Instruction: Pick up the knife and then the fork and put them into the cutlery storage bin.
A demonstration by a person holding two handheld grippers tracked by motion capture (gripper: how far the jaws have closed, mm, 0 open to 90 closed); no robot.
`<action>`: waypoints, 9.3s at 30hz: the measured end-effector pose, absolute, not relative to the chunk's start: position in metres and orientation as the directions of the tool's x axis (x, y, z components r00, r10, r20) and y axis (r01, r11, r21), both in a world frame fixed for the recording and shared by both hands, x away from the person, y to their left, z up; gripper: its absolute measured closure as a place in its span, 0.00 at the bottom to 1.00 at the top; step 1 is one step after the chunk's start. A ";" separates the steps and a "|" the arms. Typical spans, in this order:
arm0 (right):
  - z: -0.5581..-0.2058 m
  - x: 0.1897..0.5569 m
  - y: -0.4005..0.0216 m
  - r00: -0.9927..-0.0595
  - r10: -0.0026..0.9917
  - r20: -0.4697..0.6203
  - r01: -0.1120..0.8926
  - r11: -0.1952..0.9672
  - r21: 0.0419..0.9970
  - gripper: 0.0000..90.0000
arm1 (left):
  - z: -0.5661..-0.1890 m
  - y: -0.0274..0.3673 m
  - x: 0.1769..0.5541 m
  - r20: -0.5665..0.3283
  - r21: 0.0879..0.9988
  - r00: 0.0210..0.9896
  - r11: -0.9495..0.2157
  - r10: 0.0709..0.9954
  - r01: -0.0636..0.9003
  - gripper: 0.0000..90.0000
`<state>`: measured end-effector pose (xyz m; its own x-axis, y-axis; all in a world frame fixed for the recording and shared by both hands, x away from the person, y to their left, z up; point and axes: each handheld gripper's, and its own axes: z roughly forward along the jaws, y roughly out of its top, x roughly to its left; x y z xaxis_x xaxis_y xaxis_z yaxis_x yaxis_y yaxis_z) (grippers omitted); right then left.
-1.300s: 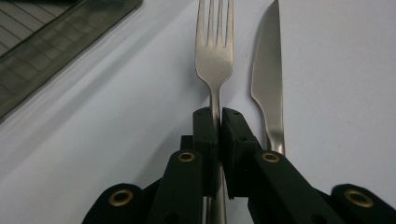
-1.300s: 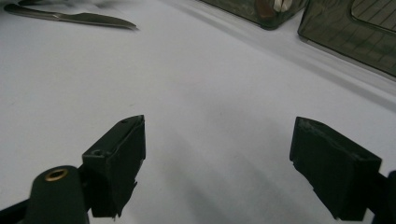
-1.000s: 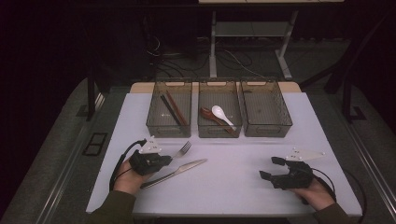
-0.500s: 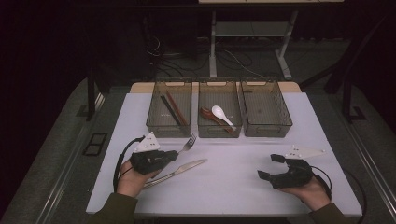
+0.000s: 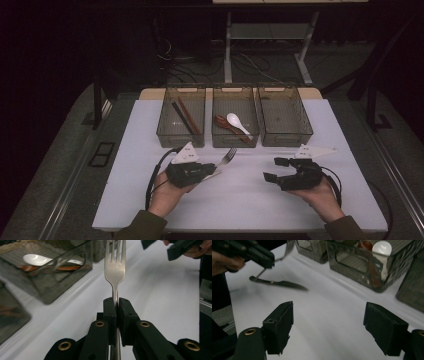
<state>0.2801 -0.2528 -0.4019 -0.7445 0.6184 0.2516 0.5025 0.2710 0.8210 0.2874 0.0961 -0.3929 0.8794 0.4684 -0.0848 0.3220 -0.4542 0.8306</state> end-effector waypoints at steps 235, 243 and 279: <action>-0.437 0.259 -0.295 -0.636 0.766 0.094 0.488 0.305 0.818 0.15 | -0.444 0.190 0.283 -0.081 0.702 0.865 -0.588 0.496 0.403 0.71; -0.438 0.259 -0.293 -0.645 0.760 0.076 0.483 0.328 0.812 0.15 | -0.446 0.190 0.280 -0.081 0.695 0.876 -0.603 0.475 0.392 0.74; -0.439 0.259 -0.287 -0.662 0.749 0.023 0.459 0.381 0.802 0.15 | -0.430 0.179 0.278 -0.114 0.689 0.842 -0.568 0.527 0.450 0.89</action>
